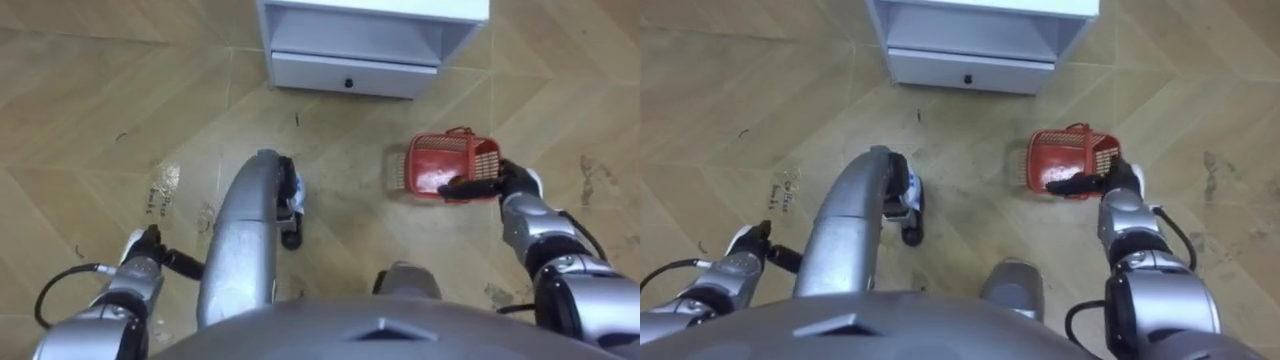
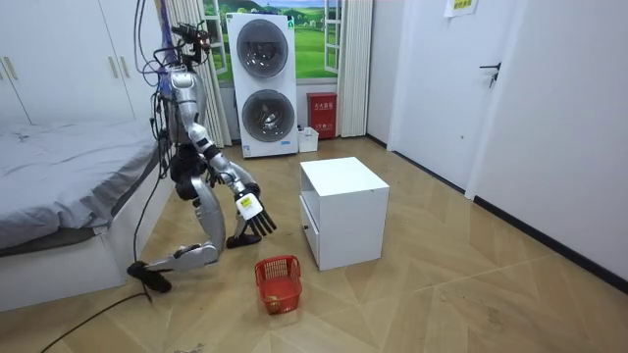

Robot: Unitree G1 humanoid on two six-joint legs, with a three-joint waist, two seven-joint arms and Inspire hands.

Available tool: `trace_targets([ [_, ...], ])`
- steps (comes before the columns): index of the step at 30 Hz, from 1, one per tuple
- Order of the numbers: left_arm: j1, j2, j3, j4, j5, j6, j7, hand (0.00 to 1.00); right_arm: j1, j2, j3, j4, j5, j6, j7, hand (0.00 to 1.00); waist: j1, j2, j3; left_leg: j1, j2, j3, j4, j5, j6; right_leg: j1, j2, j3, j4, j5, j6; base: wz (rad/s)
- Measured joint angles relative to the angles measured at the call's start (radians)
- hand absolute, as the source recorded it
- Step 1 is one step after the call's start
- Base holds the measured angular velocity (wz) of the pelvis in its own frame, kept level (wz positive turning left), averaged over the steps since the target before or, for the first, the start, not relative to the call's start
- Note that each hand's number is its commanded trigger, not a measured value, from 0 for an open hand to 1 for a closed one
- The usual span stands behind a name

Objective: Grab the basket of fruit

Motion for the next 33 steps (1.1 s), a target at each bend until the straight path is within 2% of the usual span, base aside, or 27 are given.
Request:
trace_targets([
  [2,-0.004,0.003,-0.001,0.026,-0.009,-0.024,0.035,0.0,-0.005,-0.019,-0.008,-0.035,0.005,-0.034,-0.022,0.0,-0.01,-0.002,0.0018,-0.056,-0.015,0.028,0.128,-0.046,0.026,-0.029,-0.018,0.047,0.173,0.0,0.0,0.31],
  [4,-0.006,0.009,-0.014,0.038,-0.02,-0.038,0.052,0.0,-0.017,-0.026,-0.013,-0.038,0.005,-0.053,-0.029,0.0,-0.015,-0.013,0.007,-0.078,-0.024,0.049,0.21,-0.078,0.035,-0.027,-0.039,0.07,0.276,0.0,0.0,0.2],
  [6,0.001,0.013,-0.022,0.037,-0.022,-0.062,0.064,0.0,-0.021,-0.03,-0.017,-0.042,0.004,-0.066,-0.034,0.0,-0.021,-0.019,0.0092,-0.107,-0.033,0.059,0.271,-0.096,0.041,-0.026,-0.044,0.088,0.353,0.0,0.0,0.27],
  [8,0.013,0.014,-0.057,0.036,-0.045,-0.076,0.077,0.0,-0.033,-0.031,-0.017,-0.051,0.006,-0.067,-0.055,0.0,-0.044,-0.021,0.01,-0.144,-0.04,0.065,0.32,-0.1,0.045,-0.03,-0.047,0.091,0.417,0.0,0.0,0.29],
  [12,0.035,0.012,-0.114,0.039,-0.109,-0.084,0.077,0.0,-0.033,-0.031,-0.017,-0.058,-0.01,-0.067,-0.088,0.0,-0.056,-0.027,0.0112,-0.159,-0.043,0.066,0.348,-0.102,0.04,-0.032,-0.049,0.101,0.464,0.0,0.0,0.05],
  [18,0.123,0.011,-0.139,0.038,-0.12,-0.109,0.078,0.0,-0.032,-0.033,-0.015,-0.113,-0.028,-0.067,-0.1,0.0,-0.089,-0.033,0.0097,-0.159,-0.023,0.073,0.354,-0.1,0.011,-0.06,-0.071,0.117,0.515,0.0,0.0,-0.08],
  [20,0.144,0.011,-0.148,0.047,-0.129,-0.111,0.078,0.0,-0.032,-0.035,-0.012,-0.13,-0.037,-0.069,-0.109,0.0,-0.093,-0.039,0.0091,-0.162,-0.014,0.074,0.355,-0.094,-0.017,-0.075,-0.072,0.13,0.54,-0.003,-0.006,-0.09],
  [21,0.148,0.011,-0.148,0.047,-0.131,-0.111,0.078,0.0,-0.03,-0.035,-0.01,-0.131,-0.04,-0.071,-0.111,0.0,-0.093,-0.041,0.0095,-0.162,-0.014,0.075,0.356,-0.093,-0.023,-0.076,-0.072,0.133,0.547,-0.003,-0.007,0.0],
  [25,0.177,0.013,-0.162,0.042,-0.136,-0.111,0.076,0.0,-0.007,-0.053,0.027,-0.124,-0.04,-0.075,-0.116,0.0,-0.093,-0.046,0.003,-0.189,-0.01,0.074,0.398,-0.094,-0.061,-0.068,-0.054,0.145,0.619,-0.027,-0.035,0.06],
  [26,0.177,-0.01,-0.169,0.033,-0.136,-0.109,0.07,0.0,-0.01,-0.075,0.037,-0.12,-0.04,-0.076,-0.114,0.0,-0.081,-0.024,0.0124,-0.208,0.003,0.052,0.406,-0.092,-0.075,-0.082,-0.026,0.145,0.629,-0.026,-0.039,-0.05],
  [29,0.185,-0.016,-0.186,0.032,-0.138,-0.113,0.046,0.0,-0.012,-0.081,0.045,-0.091,-0.04,-0.077,-0.104,0.0,-0.082,-0.015,0.0084,-0.213,0.005,0.048,0.388,-0.081,-0.097,-0.109,-0.02,0.15,0.635,-0.027,-0.037,-0.04],
  [33,0.184,-0.014,-0.208,0.032,-0.153,-0.113,0.022,0.0,-0.014,-0.109,0.065,-0.082,-0.028,-0.077,-0.102,0.0,-0.077,-0.008,0.0046,-0.22,0.015,0.05,0.379,-0.077,-0.105,-0.132,-0.015,0.16,0.641,-0.028,-0.036,-0.04],
])
